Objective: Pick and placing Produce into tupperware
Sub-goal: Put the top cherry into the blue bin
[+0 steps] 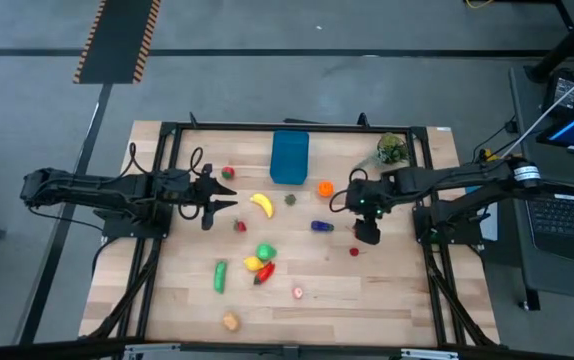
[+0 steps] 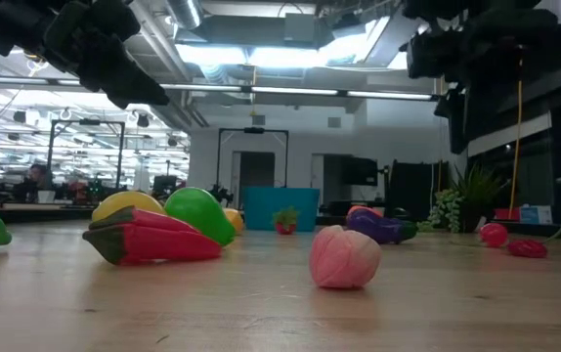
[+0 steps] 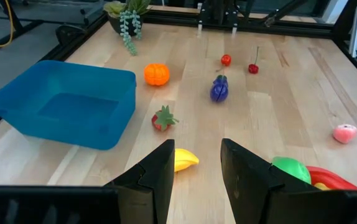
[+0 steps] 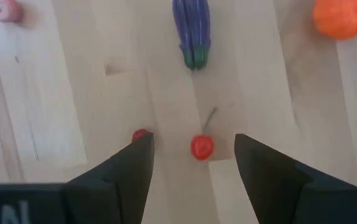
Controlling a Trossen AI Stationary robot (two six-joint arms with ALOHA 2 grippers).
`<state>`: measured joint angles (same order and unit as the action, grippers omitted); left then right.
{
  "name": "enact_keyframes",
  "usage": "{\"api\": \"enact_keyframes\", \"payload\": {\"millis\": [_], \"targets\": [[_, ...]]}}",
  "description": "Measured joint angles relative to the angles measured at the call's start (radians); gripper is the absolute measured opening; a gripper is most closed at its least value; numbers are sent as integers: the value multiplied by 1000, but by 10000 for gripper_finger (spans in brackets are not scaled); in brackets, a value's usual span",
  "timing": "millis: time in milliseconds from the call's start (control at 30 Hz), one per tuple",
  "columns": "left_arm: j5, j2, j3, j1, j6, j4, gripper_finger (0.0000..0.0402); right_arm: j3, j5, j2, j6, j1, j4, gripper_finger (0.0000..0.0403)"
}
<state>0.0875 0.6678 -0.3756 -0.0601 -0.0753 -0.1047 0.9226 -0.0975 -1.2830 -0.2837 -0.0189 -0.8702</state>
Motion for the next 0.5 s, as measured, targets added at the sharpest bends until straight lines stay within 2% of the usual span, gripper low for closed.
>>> {"api": "enact_keyframes", "payload": {"millis": [500], "targets": [[0, 0, 0, 0, 0, -17, 124, 0, 1, -73, -53, -1, -36, 225]]}}
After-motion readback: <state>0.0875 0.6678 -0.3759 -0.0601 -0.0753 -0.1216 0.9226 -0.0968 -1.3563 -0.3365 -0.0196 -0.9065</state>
